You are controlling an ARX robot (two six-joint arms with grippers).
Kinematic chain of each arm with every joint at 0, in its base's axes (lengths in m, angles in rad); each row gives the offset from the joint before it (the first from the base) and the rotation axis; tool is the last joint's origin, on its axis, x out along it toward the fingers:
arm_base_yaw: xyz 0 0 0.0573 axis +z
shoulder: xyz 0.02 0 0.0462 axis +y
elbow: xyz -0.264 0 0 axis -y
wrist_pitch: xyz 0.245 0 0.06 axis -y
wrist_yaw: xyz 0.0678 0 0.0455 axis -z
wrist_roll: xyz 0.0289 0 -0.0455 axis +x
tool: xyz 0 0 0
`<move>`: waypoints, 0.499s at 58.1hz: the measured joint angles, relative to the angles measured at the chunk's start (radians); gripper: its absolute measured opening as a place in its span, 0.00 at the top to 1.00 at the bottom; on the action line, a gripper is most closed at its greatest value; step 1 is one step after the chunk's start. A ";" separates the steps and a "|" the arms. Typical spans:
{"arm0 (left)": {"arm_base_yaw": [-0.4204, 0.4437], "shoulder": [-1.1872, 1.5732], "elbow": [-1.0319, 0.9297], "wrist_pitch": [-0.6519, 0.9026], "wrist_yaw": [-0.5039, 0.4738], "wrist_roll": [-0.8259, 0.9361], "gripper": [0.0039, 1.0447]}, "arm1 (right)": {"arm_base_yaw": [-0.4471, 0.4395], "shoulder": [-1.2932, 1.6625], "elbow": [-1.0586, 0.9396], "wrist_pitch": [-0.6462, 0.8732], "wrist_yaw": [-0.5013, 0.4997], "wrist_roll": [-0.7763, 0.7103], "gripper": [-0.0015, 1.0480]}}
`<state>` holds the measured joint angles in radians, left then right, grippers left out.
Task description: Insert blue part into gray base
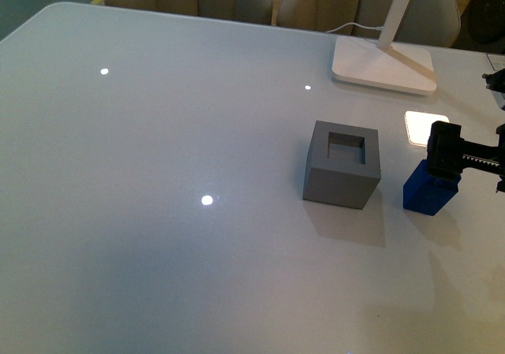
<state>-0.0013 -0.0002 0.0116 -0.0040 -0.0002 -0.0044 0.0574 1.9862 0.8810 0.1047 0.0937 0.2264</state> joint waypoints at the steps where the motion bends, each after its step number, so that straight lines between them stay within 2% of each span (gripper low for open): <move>1: 0.000 0.000 0.000 0.000 0.000 0.000 0.07 | 0.000 0.005 0.004 -0.001 0.000 0.002 0.09; 29: 0.000 0.000 0.000 0.000 0.000 0.000 0.07 | 0.008 0.189 0.177 -0.030 -0.007 0.104 0.09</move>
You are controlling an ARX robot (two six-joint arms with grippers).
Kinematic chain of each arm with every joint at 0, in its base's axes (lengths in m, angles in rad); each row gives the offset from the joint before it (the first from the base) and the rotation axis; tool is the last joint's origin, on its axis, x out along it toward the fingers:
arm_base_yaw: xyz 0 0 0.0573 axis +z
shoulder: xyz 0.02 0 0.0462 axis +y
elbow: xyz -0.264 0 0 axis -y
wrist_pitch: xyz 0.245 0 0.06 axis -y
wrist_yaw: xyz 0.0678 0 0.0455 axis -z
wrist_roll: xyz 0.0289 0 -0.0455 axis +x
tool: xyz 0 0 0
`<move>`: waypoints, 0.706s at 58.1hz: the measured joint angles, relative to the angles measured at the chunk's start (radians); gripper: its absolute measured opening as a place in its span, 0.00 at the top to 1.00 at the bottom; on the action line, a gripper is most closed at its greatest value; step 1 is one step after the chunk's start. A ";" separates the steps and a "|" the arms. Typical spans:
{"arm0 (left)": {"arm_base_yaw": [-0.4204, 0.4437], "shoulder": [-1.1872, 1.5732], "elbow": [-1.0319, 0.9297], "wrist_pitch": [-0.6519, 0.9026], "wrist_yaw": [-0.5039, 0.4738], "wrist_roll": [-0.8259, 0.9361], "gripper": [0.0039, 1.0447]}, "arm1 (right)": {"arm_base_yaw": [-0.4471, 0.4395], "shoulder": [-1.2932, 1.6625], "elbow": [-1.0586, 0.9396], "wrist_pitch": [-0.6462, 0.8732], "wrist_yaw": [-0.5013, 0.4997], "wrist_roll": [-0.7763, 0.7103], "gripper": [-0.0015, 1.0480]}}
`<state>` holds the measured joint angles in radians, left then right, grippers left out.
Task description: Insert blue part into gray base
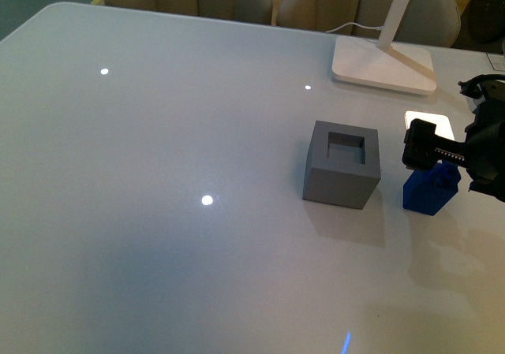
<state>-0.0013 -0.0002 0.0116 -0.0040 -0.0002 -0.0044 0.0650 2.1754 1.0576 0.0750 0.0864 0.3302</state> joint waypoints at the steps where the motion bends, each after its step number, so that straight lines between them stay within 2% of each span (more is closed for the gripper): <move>1: 0.000 0.000 0.000 0.000 0.000 0.000 0.07 | 0.000 0.002 0.002 -0.001 0.000 0.000 0.09; 5: 0.000 0.000 0.000 0.000 0.000 0.000 0.07 | 0.004 0.011 0.010 -0.005 0.003 0.010 0.11; 23: 0.000 0.000 0.000 0.000 0.000 0.000 0.07 | 0.001 0.007 0.007 -0.008 0.010 0.023 0.55; 41: 0.000 0.000 0.000 0.000 0.000 0.000 0.07 | 0.006 -0.169 -0.048 -0.053 -0.024 0.052 0.57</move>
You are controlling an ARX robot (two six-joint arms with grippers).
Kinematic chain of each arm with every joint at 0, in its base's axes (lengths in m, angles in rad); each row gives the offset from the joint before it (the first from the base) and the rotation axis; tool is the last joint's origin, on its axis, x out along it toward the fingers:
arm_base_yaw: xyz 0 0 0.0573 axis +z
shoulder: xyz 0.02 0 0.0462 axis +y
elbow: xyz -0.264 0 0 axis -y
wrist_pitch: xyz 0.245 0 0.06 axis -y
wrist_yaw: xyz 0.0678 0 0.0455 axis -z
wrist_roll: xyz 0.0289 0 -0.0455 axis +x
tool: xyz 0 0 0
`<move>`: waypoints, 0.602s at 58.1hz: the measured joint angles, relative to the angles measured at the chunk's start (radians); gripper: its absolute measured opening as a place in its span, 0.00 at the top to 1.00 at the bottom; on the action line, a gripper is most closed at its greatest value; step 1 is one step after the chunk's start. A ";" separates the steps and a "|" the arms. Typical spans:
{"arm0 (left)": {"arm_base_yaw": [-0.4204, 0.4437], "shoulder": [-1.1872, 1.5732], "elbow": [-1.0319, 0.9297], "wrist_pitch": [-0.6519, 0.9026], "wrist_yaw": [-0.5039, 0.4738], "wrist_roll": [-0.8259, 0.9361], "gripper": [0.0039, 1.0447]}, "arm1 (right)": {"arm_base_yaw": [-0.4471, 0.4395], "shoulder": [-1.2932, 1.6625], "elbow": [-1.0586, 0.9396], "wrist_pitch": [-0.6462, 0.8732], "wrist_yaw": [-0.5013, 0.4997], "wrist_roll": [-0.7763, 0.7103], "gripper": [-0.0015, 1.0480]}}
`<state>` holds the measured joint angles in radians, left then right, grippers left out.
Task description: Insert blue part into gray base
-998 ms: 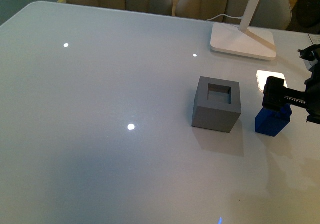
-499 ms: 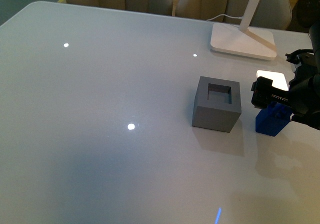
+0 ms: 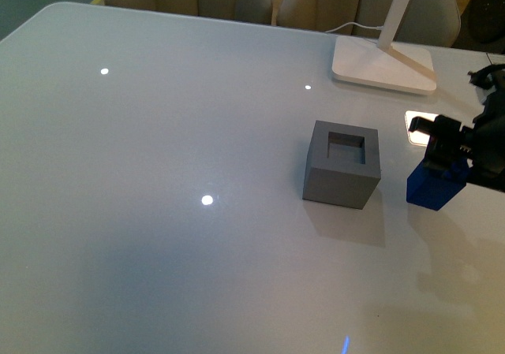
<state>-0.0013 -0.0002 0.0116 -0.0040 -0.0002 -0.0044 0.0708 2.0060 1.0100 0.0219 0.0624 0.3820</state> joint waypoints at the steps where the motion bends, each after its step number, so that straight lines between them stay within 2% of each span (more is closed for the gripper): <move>1: 0.000 0.000 0.000 0.000 0.000 0.000 0.07 | 0.003 -0.020 0.000 -0.008 0.000 0.004 0.57; 15: 0.000 0.000 0.000 0.000 0.000 0.000 0.07 | 0.101 -0.126 0.050 -0.075 0.013 0.056 0.57; 30: 0.000 0.000 0.000 0.000 0.000 0.000 0.07 | 0.234 -0.070 0.166 -0.119 0.035 0.119 0.57; 35: 0.000 0.000 0.000 0.000 0.000 0.000 0.07 | 0.251 -0.033 0.186 -0.126 0.047 0.130 0.57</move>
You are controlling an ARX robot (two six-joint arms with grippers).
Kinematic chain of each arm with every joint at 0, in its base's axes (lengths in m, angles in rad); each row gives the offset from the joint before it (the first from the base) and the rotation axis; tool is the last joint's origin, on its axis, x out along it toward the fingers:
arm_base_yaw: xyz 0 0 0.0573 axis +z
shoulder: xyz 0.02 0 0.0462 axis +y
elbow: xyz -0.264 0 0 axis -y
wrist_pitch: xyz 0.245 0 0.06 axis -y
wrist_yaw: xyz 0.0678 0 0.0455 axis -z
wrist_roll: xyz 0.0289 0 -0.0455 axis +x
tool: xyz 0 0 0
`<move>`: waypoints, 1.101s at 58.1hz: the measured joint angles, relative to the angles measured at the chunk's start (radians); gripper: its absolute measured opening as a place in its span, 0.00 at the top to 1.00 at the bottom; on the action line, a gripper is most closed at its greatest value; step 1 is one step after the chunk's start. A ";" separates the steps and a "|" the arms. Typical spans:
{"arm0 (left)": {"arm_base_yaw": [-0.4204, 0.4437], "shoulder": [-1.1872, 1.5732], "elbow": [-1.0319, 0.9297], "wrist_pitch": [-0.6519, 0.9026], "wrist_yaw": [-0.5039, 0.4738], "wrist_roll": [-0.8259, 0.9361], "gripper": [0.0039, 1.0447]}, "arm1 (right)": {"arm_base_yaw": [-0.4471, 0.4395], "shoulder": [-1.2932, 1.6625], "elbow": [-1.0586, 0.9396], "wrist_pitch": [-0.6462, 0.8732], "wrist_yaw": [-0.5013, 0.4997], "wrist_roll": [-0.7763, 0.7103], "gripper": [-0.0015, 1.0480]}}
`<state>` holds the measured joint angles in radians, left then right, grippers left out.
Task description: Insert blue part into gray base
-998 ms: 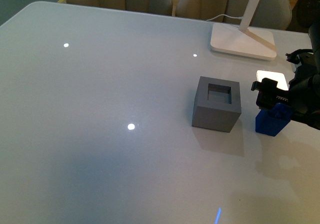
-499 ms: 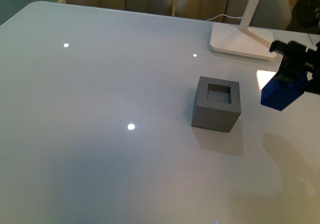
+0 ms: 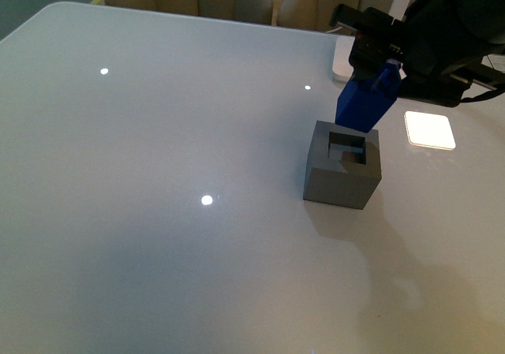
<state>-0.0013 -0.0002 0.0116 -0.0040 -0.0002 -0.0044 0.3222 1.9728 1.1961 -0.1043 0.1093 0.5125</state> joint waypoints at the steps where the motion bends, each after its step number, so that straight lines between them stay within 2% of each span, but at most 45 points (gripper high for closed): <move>1: 0.000 0.000 0.000 0.000 0.000 0.000 0.07 | 0.001 0.004 0.000 -0.001 0.000 0.001 0.57; 64: 0.000 0.000 0.000 0.000 0.000 0.000 0.07 | 0.024 0.069 0.005 -0.037 0.031 0.026 0.57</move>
<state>-0.0013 -0.0002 0.0116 -0.0040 -0.0002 -0.0044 0.3462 2.0418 1.2015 -0.1417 0.1398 0.5381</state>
